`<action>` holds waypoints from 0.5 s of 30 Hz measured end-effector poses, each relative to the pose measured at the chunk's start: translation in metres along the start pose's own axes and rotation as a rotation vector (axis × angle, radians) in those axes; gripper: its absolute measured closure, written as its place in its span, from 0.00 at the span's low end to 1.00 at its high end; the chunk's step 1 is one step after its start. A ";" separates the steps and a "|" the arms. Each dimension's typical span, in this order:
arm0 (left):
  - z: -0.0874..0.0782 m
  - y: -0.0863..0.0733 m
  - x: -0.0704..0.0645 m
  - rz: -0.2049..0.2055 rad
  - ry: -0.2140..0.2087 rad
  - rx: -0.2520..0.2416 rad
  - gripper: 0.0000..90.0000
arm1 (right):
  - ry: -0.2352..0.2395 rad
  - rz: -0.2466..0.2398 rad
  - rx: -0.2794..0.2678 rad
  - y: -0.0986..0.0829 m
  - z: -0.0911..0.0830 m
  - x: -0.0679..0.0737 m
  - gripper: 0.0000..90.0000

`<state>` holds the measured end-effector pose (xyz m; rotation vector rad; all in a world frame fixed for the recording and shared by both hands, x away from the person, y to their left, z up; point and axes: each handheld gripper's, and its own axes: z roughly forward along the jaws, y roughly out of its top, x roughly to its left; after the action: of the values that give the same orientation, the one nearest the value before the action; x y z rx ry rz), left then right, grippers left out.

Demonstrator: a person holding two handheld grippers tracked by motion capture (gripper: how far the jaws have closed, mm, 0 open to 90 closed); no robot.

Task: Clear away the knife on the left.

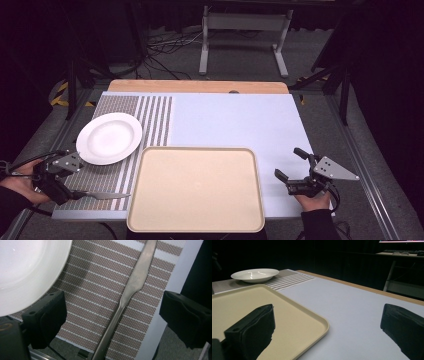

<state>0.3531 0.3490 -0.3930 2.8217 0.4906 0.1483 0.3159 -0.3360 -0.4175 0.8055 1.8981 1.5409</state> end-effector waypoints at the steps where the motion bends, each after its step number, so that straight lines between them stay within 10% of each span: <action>1: 0.002 0.001 0.000 0.009 -0.004 0.011 0.12 | 0.000 0.001 0.000 0.000 -0.001 0.000 0.00; 15: 0.023 0.004 -0.001 0.115 -0.003 0.222 0.27 | 0.003 0.000 -0.003 0.000 -0.003 0.001 0.00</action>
<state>0.3570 0.3390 -0.4142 3.0687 0.3634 0.1185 0.3133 -0.3373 -0.4169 0.8021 1.8978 1.5455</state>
